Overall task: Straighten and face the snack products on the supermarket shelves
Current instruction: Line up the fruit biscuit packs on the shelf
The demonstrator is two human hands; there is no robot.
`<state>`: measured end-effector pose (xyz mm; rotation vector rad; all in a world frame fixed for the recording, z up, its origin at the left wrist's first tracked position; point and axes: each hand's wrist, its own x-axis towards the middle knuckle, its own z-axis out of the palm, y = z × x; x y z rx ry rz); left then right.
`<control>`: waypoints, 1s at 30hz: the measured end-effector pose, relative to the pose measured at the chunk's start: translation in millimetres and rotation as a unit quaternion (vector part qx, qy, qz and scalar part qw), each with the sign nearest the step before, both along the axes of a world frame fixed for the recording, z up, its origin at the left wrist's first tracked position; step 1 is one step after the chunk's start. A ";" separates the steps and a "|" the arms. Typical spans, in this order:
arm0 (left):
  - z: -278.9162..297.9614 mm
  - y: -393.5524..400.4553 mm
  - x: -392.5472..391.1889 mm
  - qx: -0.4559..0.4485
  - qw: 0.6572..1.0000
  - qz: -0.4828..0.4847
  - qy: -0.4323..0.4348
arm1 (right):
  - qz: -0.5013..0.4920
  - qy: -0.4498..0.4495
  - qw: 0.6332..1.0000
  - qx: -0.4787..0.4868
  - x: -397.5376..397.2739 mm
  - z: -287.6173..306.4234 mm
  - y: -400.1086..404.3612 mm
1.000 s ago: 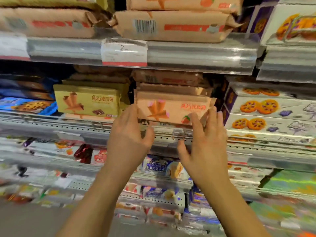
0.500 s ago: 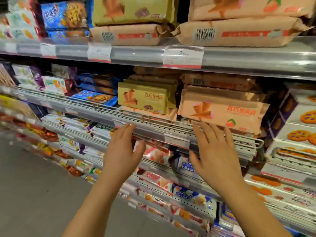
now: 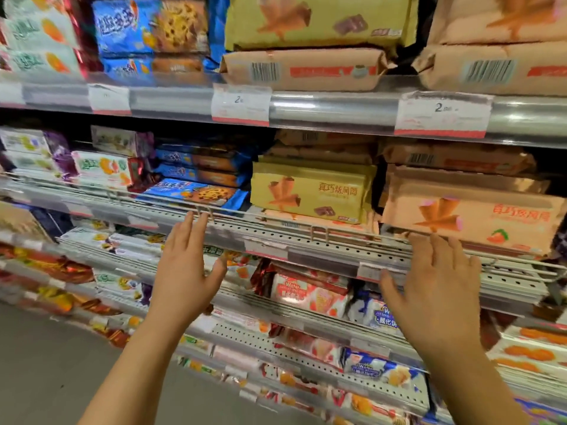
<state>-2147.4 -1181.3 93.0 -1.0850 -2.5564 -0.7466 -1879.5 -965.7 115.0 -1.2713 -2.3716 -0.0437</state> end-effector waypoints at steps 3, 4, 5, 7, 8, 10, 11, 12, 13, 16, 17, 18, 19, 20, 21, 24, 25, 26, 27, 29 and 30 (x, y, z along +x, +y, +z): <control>-7.9 -16.0 -41.5 -0.013 1.000 -0.014 0.020 | 0.030 -0.006 0.999 -0.014 -40.5 5.4 -35.4; -9.0 -19.1 -54.5 -0.019 0.999 -0.017 0.029 | 0.050 -0.006 0.999 -0.016 -54.9 4.5 -48.3; -9.1 -20.8 -66.3 -0.027 0.999 -0.022 0.038 | 0.071 -0.002 0.997 -0.017 -68.4 3.2 -60.6; -9.7 -20.3 -85.4 -0.049 0.997 -0.034 0.051 | 0.114 0.009 0.993 -0.029 -89.9 1.3 -79.3; -10.7 -18.8 -92.8 -0.060 0.996 -0.039 0.052 | 0.133 0.010 0.990 -0.034 -97.5 -0.9 -84.6; -17.1 -14.9 -100.0 -0.077 0.995 -0.048 0.045 | 0.166 0.002 0.985 -0.042 -106.5 -3.2 -91.5; -20.8 -15.2 -103.0 -0.075 0.995 -0.056 0.041 | 0.177 0.000 0.983 -0.046 -113.0 -2.2 -95.4; -24.9 -15.4 -104.8 -0.066 0.995 -0.065 0.038 | 0.190 -0.005 0.980 -0.050 -120.5 -1.4 -97.2; -28.1 -16.0 -105.7 -0.055 0.995 -0.075 0.035 | 0.202 -0.014 0.977 -0.060 -128.5 0.2 -99.3; -36.7 -18.0 -106.6 -0.041 0.994 -0.090 0.036 | 0.229 -0.042 0.972 -0.038 -154.3 -0.3 -99.2; -39.8 -19.9 -107.0 -0.043 0.994 -0.089 0.037 | 0.232 -0.040 0.972 -0.015 -163.0 -1.3 -99.8; -42.5 -22.2 -107.6 -0.047 0.994 -0.088 0.037 | 0.233 -0.035 0.972 0.000 -172.3 -2.9 -99.9; -43.4 -24.6 -107.8 -0.053 0.994 -0.089 0.035 | 0.234 -0.029 0.972 0.007 -181.5 -4.2 -100.2; -43.3 -27.0 -108.3 -0.059 0.993 -0.095 0.031 | 0.236 -0.021 0.971 0.007 -189.7 -5.7 -100.9; -42.7 -29.9 -109.0 -0.065 0.992 -0.102 0.026 | 0.236 -0.010 0.972 0.007 -197.1 -8.0 -101.6; -41.6 -43.8 -115.2 -0.080 0.988 -0.128 0.011 | 0.217 0.019 0.976 0.024 -213.2 -16.6 -102.2; -41.0 -50.1 -117.5 -0.079 0.988 -0.130 0.004 | 0.209 0.020 0.977 0.026 -214.6 -18.4 -102.8; -39.6 -56.2 -120.1 -0.070 0.990 -0.126 -0.005 | 0.206 0.026 0.978 0.025 -214.5 -19.8 -102.7; -37.3 -61.8 -124.2 -0.054 0.992 -0.118 -0.012 | 0.207 0.038 0.977 0.025 -214.3 -21.0 -102.1; -25.9 -71.1 -137.3 -0.022 0.996 -0.090 -0.008 | 0.217 0.063 0.974 0.032 -213.9 -22.4 -101.1; -17.5 -74.8 -146.8 -0.008 0.997 -0.072 0.005 | 0.219 0.074 0.972 0.037 -214.4 -22.7 -101.4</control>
